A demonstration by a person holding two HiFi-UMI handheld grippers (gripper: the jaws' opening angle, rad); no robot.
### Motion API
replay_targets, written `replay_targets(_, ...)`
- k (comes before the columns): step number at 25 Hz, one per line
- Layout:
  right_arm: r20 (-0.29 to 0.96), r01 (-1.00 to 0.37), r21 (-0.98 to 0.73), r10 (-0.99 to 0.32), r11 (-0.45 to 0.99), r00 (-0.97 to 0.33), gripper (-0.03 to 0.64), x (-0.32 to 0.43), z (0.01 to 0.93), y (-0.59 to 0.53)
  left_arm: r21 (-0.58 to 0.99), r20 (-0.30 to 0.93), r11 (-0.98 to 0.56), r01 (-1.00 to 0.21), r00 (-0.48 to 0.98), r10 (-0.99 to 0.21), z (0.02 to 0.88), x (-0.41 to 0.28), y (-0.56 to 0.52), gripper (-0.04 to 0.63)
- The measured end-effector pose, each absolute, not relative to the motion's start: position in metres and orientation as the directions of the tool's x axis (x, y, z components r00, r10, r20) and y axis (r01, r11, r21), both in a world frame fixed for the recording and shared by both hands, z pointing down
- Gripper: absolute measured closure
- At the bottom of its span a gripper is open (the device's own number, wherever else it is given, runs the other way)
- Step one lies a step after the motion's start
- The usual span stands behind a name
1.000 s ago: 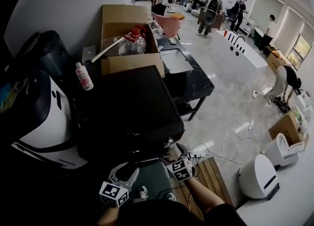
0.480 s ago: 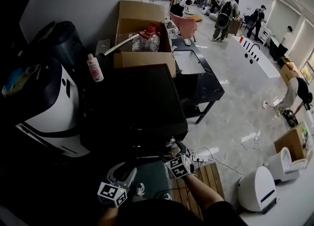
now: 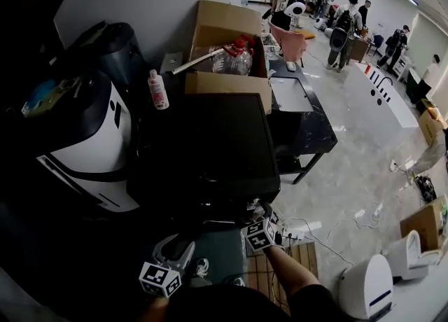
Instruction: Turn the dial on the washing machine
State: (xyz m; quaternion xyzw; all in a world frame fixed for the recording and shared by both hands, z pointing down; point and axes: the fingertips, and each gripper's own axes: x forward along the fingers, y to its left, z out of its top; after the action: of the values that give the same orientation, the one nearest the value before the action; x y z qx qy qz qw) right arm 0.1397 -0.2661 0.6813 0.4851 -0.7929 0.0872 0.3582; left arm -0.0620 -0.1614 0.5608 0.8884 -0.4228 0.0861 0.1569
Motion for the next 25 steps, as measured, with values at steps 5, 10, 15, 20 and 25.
replay_targets(5, 0.647, -0.839, 0.205, -0.713, 0.504, -0.27, 0.142, 0.139, 0.685, -0.269, 0.201, 0.289, -0.563, -0.802, 0.598, -0.748, 0.562, -0.07, -0.155, 0.443)
replay_targets(10, 0.643, -0.85, 0.174, -0.711, 0.497, -0.284, 0.137, 0.14, 0.687, -0.271, 0.206, 0.294, -0.548, -0.811, 0.586, -0.756, 0.565, -0.071, -0.151, 0.443)
replay_targets(15, 0.678, -0.879, 0.082, -0.673, 0.47, -0.297, 0.135, 0.146, 0.694, -0.268, 0.208, 0.29, -0.547, -0.811, 0.585, -0.757, 0.565, -0.07, -0.149, 0.443)
replay_targets(20, 0.672, -0.883, 0.079, -0.679, 0.463, -0.296, 0.133, 0.146, 0.695, -0.269, 0.211, 0.29, -0.546, -0.811, 0.585, -0.758, 0.569, -0.072, -0.147, 0.443)
replay_targets(25, 0.68, -0.894, 0.042, -0.668, 0.447, -0.302, 0.133, 0.147, 0.699, -0.27, 0.219, 0.295, -0.54, -0.813, 0.582, -0.757, 0.571, -0.071, -0.146, 0.443)
